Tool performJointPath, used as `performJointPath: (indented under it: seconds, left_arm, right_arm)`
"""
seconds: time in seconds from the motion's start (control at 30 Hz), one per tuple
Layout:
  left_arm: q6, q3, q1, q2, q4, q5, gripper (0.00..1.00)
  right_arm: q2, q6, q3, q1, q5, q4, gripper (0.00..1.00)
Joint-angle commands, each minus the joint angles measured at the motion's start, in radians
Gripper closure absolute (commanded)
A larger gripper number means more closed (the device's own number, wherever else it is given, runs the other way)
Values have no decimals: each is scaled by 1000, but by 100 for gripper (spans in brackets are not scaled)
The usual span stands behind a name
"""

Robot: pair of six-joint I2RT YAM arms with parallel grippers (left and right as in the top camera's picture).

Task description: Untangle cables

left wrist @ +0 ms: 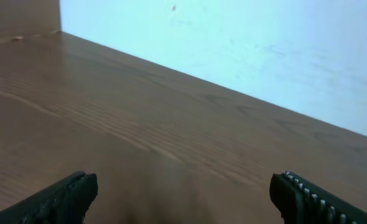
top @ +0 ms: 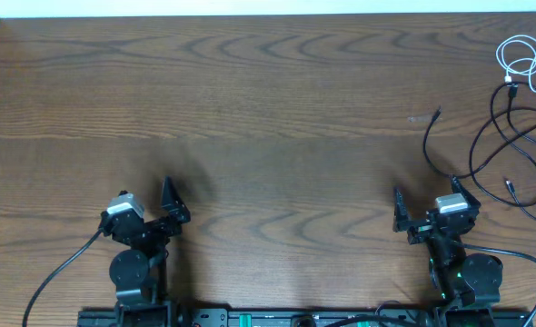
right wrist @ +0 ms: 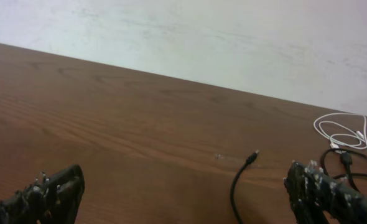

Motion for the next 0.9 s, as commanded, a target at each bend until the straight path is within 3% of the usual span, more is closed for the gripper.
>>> performJointPath:
  seconds: [0.0,0.87]
  left_arm:
    - [43,-24,-5,-42,-47,-52,6]
    - [80,-23,-5,-37,-47,-44,5]
  right_arm:
    - [-6,8,-3,5,7,-3,1]
    - [-6,8,-3,5,7,-3,1]
